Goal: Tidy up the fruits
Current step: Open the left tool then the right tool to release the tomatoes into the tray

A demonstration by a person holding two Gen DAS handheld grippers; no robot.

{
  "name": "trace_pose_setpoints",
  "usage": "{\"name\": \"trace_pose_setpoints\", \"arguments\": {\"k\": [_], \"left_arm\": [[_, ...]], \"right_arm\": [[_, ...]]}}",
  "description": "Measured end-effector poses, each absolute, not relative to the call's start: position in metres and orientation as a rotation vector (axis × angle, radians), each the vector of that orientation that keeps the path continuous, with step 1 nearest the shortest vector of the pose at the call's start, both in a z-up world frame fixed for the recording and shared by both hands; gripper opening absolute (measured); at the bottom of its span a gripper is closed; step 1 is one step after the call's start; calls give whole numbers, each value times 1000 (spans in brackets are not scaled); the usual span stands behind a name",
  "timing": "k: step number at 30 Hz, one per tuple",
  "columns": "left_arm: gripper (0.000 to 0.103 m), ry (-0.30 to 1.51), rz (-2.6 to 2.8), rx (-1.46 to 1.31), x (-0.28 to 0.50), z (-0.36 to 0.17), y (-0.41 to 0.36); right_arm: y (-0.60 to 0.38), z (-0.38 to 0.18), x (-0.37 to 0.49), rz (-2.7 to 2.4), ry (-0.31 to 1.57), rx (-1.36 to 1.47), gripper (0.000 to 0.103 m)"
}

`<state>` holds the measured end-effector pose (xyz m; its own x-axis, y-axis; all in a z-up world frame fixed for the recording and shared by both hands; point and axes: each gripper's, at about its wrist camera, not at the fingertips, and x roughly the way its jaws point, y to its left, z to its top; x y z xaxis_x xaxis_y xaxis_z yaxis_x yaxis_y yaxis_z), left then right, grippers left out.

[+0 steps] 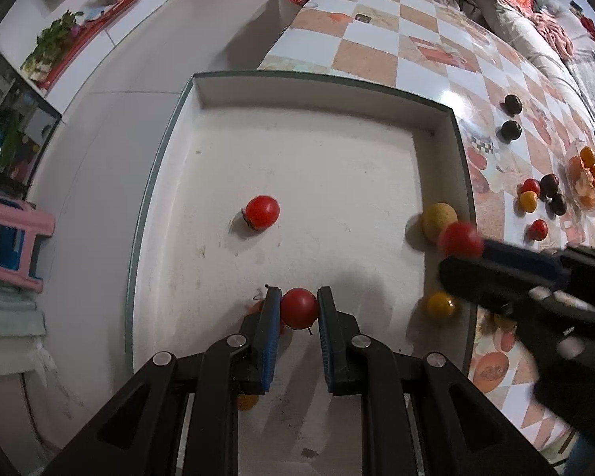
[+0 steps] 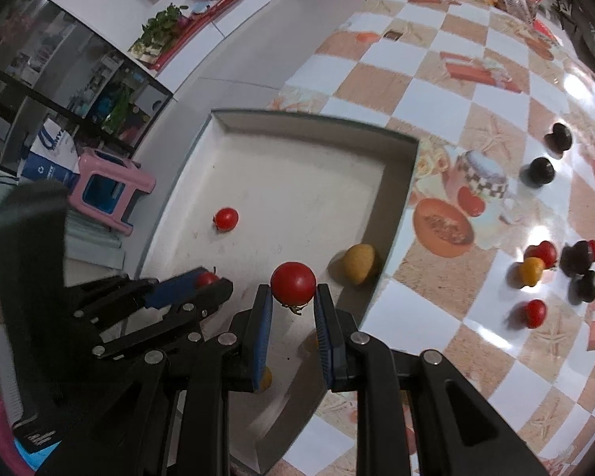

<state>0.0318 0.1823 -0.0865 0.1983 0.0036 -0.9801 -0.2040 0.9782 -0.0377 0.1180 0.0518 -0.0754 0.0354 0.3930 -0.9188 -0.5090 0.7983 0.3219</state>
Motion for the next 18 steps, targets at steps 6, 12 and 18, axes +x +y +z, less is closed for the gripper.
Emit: {"name": "trace_pose_setpoints", "arguments": {"k": [6, 12, 18], "left_arm": [[19, 1357, 131, -157, 43, -87, 185], [19, 1317, 115, -152, 69, -86, 190], [19, 1299, 108, -129, 93, -93, 193]], "right_arm": [[56, -85, 126, 689, 1374, -102, 23], [59, -87, 149, 668, 1360, -79, 23], [62, -99, 169, 632, 1370, -47, 23]]}}
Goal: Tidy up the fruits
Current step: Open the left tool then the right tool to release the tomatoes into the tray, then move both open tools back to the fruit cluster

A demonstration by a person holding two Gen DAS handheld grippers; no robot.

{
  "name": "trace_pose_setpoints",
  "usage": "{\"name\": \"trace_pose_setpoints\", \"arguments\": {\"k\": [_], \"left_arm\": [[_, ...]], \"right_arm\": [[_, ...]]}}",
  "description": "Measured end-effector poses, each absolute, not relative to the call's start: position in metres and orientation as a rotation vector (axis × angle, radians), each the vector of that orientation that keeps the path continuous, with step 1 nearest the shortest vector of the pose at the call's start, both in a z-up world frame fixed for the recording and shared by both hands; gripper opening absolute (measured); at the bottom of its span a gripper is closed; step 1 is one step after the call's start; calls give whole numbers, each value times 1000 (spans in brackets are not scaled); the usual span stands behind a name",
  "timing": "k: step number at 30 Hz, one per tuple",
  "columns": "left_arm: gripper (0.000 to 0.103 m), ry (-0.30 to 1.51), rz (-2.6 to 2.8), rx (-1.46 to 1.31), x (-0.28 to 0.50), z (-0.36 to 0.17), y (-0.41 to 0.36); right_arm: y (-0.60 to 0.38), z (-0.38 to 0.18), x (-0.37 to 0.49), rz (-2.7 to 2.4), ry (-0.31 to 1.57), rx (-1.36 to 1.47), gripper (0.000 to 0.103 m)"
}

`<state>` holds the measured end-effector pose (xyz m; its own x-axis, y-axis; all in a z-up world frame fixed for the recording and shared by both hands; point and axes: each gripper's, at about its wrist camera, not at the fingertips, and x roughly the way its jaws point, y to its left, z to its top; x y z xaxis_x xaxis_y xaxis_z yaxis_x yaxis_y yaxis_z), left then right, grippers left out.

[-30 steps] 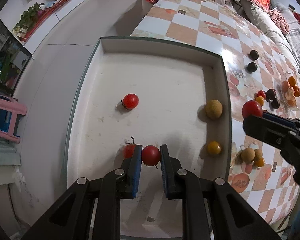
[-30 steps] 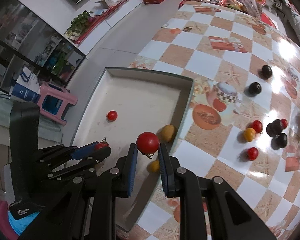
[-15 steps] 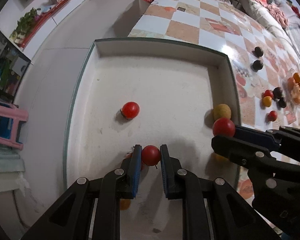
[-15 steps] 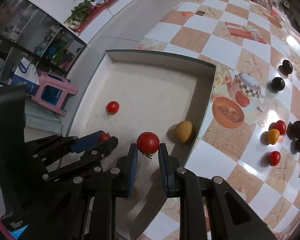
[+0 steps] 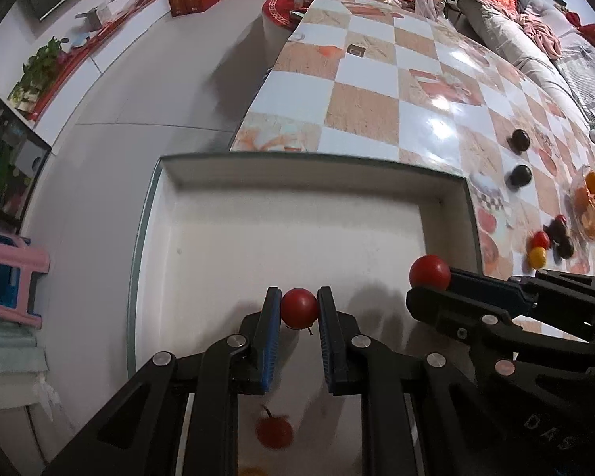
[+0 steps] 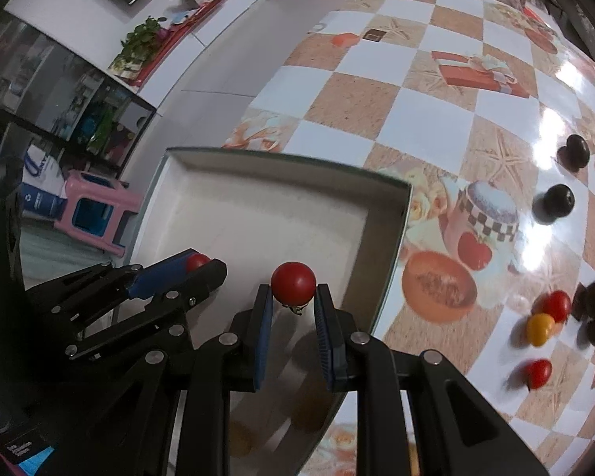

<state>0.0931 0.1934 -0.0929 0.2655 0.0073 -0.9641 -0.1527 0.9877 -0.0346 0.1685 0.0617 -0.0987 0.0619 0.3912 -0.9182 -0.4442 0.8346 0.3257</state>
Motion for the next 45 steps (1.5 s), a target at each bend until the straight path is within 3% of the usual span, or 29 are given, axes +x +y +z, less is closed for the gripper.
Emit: {"name": "trace_pose_setpoints", "arguments": {"k": [13, 15, 19, 20, 21, 22, 23, 36, 45], "left_arm": [[20, 1324, 102, -103, 104, -108, 199], [20, 1330, 101, -112, 103, -107, 202], [21, 1339, 111, -121, 98, -107, 208], [39, 1339, 108, -120, 98, -107, 209], [80, 1336, 109, -119, 96, -106, 209], [95, 1322, 115, -118, 94, -104, 210], [100, 1288, 121, -116, 92, -100, 210], [100, 1368, 50, -54, 77, -93, 177], [100, 1285, -52, -70, 41, -57, 121]], "right_arm": [[75, -119, 182, 598, 1427, -67, 26], [75, -118, 182, 596, 1425, -61, 32], [66, -113, 183, 614, 1414, -10, 54], [65, -112, 183, 623, 1410, 5, 67], [64, -110, 182, 632, 1405, 18, 74], [64, -107, 181, 639, 1396, 26, 81], [64, -104, 180, 644, 1386, 32, 81], [6, -59, 158, 593, 1301, 105, 81], [-90, -70, 126, 373, 1337, 61, 81]]}}
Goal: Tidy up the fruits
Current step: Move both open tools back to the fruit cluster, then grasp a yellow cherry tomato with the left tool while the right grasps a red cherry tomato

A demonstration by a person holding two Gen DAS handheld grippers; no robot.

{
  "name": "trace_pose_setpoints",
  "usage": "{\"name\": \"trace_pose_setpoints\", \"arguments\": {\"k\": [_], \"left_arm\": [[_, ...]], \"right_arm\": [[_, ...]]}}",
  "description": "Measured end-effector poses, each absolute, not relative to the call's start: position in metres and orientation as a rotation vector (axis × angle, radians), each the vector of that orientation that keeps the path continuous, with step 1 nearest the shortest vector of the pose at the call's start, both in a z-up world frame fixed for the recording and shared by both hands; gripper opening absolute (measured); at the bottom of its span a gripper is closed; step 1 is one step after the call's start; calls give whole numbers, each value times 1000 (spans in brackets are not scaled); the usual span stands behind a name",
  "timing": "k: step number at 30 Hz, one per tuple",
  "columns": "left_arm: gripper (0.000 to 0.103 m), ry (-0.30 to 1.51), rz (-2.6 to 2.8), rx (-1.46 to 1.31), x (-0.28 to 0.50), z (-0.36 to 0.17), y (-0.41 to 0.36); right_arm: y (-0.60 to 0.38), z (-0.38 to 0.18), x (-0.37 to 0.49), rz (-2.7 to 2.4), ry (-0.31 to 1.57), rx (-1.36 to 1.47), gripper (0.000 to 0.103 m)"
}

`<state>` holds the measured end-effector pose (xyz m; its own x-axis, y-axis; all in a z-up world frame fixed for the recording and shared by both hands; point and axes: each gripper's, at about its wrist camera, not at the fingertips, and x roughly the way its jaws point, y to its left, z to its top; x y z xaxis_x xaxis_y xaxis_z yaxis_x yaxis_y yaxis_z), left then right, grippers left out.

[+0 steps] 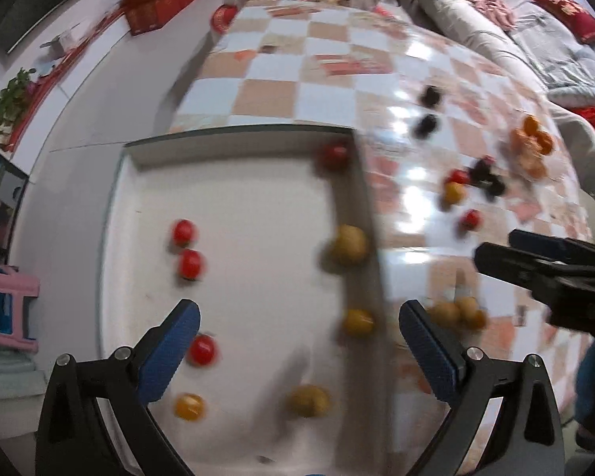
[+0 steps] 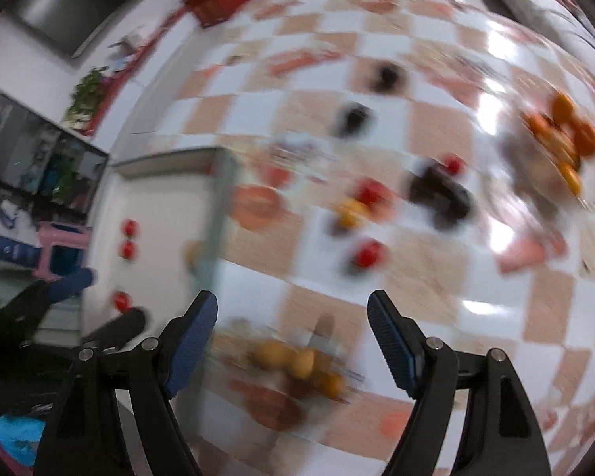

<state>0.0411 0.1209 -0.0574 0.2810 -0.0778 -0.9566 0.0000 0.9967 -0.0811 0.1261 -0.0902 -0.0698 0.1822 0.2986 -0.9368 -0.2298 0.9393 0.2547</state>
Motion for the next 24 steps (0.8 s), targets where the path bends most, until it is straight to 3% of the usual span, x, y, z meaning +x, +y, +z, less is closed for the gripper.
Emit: {"name": "trace_pose_setpoints", "arguments": {"k": [9, 18, 19, 21, 24], "left_arm": [[100, 1274, -169, -11, 16, -47, 38], [100, 1324, -140, -43, 12, -66, 2], [98, 1333, -132, -52, 12, -70, -2], [74, 1367, -113, -74, 11, -79, -9], [71, 1416, -80, -127, 11, -95, -12]], "right_arm": [[-140, -81, 129, 299, 1367, 38, 81], [-149, -89, 132, 351, 1380, 6, 81], [-147, -90, 134, 365, 1379, -5, 81], [-141, -90, 137, 404, 1373, -28, 81], [-132, -92, 146, 465, 1364, -53, 80]]}}
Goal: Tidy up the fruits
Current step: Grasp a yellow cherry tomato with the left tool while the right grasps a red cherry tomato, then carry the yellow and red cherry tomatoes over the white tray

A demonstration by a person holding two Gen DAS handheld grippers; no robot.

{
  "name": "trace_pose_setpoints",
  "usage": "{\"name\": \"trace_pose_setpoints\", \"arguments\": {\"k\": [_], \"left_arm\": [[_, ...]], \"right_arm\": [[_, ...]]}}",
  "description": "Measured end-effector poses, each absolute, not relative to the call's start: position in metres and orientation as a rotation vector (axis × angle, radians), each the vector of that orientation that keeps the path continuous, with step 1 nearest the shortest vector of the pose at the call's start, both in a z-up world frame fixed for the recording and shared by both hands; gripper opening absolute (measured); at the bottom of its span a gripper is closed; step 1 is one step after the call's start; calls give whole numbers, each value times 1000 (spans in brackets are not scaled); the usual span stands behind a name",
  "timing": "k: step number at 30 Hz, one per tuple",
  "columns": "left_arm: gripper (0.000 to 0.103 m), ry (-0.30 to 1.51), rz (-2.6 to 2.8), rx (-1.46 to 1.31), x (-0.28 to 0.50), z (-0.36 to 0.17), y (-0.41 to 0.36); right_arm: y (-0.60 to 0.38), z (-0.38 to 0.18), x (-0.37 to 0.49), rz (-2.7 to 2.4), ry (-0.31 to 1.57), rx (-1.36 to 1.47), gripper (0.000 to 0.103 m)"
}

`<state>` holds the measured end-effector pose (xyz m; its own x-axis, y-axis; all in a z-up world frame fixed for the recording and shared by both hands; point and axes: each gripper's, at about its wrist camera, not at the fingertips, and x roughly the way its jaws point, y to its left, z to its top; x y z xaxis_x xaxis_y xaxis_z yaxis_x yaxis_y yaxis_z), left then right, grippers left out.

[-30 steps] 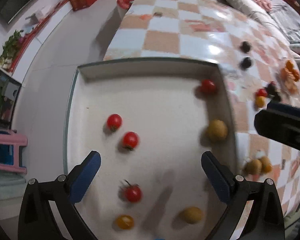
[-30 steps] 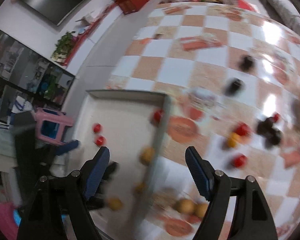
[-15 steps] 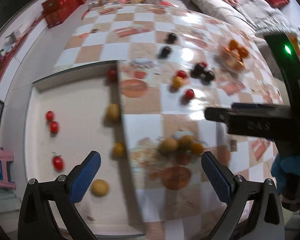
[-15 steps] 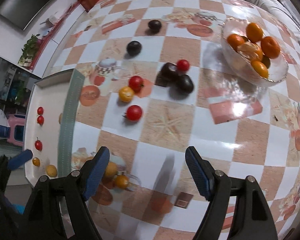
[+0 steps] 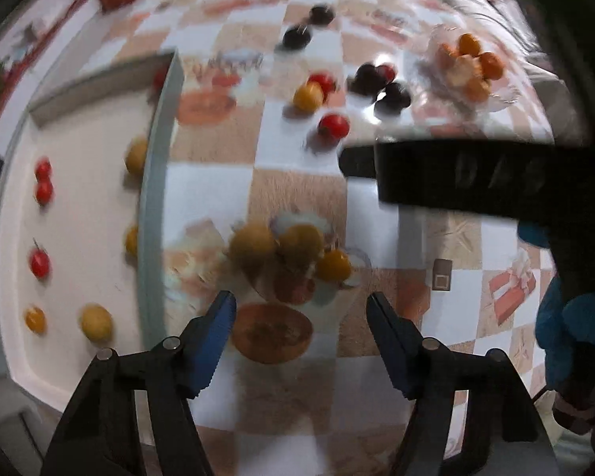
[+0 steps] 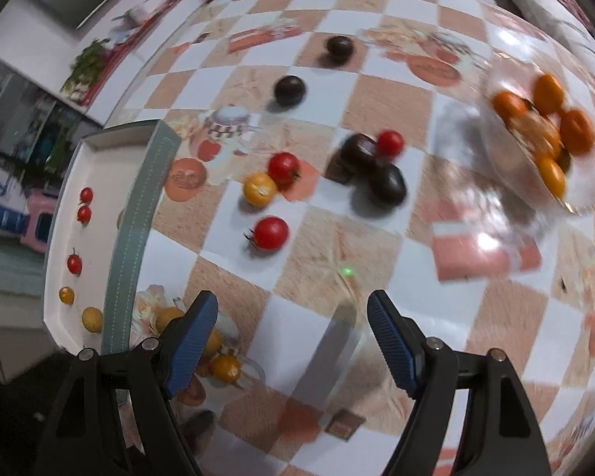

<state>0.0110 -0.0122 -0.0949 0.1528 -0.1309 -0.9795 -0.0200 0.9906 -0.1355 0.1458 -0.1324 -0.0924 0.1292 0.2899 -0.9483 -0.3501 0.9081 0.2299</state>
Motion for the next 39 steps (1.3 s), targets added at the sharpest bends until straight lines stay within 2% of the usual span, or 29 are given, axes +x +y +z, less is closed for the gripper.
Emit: {"name": "trace_pose_setpoints", "arguments": {"k": [2, 5, 10, 12, 14, 19, 20, 21, 39], "left_arm": [[70, 1442, -42, -169, 11, -105, -12], [56, 1463, -1, -214, 13, -114, -12], [56, 1428, 35, -263, 22, -112, -19], [56, 1420, 52, -281, 25, -112, -20], [56, 1415, 70, -278, 28, -112, -22], [36, 1408, 92, -219, 29, -110, -32], [30, 1407, 84, -221, 28, -110, -32], [19, 1407, 72, -232, 28, -109, -32], [19, 1402, -40, -250, 21, -80, -8]], "right_arm": [[-128, -95, 150, 495, 1364, -60, 70], [-118, -103, 157, 540, 1369, -84, 57], [-109, -108, 160, 580, 1349, -130, 49], [-108, -108, 163, 584, 1343, -123, 41], [-111, -110, 167, 592, 1353, -102, 23], [-127, -110, 170, 597, 1368, -9, 23], [-130, -109, 170, 596, 1369, 7, 23], [-134, -108, 169, 594, 1368, 19, 23], [-167, -81, 142, 534, 1347, 136, 23]]}}
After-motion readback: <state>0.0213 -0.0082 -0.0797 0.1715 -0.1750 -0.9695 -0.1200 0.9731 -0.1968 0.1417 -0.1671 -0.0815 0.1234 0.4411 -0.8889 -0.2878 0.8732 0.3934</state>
